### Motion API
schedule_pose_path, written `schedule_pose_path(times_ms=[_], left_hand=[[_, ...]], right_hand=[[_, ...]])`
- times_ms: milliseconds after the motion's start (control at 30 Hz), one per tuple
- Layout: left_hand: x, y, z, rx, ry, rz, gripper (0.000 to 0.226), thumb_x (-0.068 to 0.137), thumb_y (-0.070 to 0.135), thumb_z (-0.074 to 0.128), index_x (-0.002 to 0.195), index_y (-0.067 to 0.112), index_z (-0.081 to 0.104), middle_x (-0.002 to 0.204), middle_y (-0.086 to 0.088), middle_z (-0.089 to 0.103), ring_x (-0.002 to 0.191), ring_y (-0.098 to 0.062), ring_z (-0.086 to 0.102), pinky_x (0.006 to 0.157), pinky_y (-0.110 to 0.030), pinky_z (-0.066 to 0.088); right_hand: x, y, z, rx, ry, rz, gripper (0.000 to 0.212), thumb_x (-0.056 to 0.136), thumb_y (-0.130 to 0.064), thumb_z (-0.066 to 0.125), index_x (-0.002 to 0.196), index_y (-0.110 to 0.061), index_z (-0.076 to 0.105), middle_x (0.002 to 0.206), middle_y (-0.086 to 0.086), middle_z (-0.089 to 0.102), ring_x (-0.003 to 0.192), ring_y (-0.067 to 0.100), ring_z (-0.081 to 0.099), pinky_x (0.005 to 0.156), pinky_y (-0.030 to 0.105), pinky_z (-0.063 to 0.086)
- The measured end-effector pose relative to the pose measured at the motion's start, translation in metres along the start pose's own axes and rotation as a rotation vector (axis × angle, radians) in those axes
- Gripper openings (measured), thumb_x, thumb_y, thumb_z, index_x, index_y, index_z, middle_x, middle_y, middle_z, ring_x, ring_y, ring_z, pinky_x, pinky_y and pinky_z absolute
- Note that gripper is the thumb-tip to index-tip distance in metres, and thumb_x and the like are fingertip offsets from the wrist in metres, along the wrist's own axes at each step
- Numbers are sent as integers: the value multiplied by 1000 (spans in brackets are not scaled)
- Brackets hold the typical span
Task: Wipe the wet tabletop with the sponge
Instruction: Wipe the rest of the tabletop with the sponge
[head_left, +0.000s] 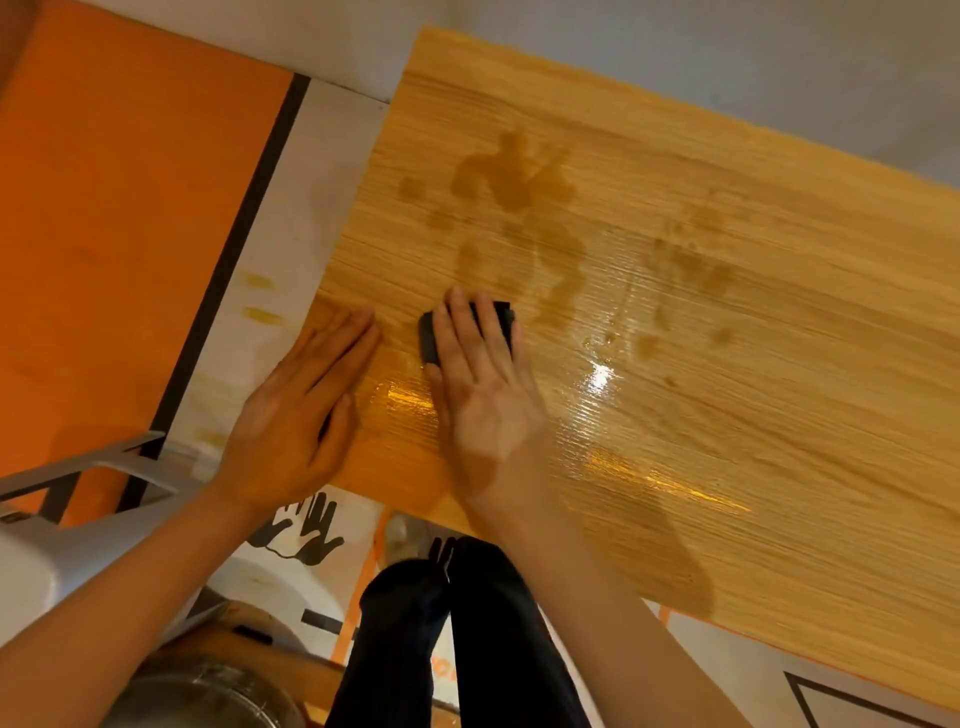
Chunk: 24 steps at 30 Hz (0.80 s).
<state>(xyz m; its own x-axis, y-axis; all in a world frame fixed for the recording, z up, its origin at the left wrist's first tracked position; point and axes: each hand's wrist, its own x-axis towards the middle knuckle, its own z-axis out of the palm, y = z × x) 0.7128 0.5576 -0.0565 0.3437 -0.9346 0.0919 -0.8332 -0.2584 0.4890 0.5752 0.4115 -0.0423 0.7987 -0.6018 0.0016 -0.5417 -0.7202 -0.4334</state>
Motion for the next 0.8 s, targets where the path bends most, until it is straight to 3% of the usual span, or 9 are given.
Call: schedule_pose_path(times_ms=[100, 200, 267, 433, 533, 633, 800], left_hand=[[0, 2, 0, 1, 3, 9, 51, 101, 15, 41, 148, -3, 43, 160, -18, 38, 150, -32, 36, 124, -53, 27], [0, 1, 0, 11, -15, -6, 52, 102, 18, 40, 150, -2, 42, 161, -16, 36, 151, -31, 35, 125, -50, 25], [-1, 2, -1, -1, -29, -34, 52, 104, 23, 38, 151, 1, 40, 163, -13, 35, 152, -27, 33, 126, -49, 25], [20, 14, 0, -16, -48, -96, 55, 106, 31, 35, 156, 7, 34, 166, -6, 29, 155, -19, 24, 128, -38, 18], [58, 20, 3, -10, -65, -127, 55, 108, 32, 30, 159, 11, 29, 168, -2, 22, 156, -14, 16, 127, -22, 4], [93, 16, 3, 5, -66, -124, 54, 109, 30, 31, 159, 11, 27, 169, -3, 20, 157, -16, 14, 128, -28, 2], [111, 1, 7, 15, -47, -77, 53, 109, 23, 32, 159, 6, 28, 169, -8, 19, 157, -24, 17, 129, -32, 3]], right_hand=[[-35, 48, -31, -56, 40, 28, 45, 105, -21, 39, 148, -7, 34, 156, 8, 30, 148, 22, 18, 122, 43, 12], [-63, 98, -54, -120, 127, 284, 48, 104, -23, 29, 149, -6, 31, 157, 8, 27, 148, 22, 16, 122, 44, 9], [-61, 96, -51, -97, 184, 407, 50, 103, -22, 26, 149, -5, 29, 158, 10, 25, 148, 24, 14, 122, 42, 5], [-10, 17, -9, -6, 118, 149, 52, 95, -17, 44, 146, -5, 38, 154, 14, 34, 146, 31, 24, 121, 48, 13], [1, 15, -9, -14, 80, 59, 53, 97, -17, 52, 147, -9, 38, 155, 9, 33, 147, 26, 21, 122, 43, 4], [-35, 62, -40, 12, 35, 124, 53, 95, -14, 55, 146, -13, 40, 157, 1, 31, 150, 23, 12, 122, 46, -1], [-73, 110, -74, 130, 178, 339, 43, 96, -9, 50, 139, -12, 50, 152, 1, 39, 149, 21, 16, 118, 54, 18]])
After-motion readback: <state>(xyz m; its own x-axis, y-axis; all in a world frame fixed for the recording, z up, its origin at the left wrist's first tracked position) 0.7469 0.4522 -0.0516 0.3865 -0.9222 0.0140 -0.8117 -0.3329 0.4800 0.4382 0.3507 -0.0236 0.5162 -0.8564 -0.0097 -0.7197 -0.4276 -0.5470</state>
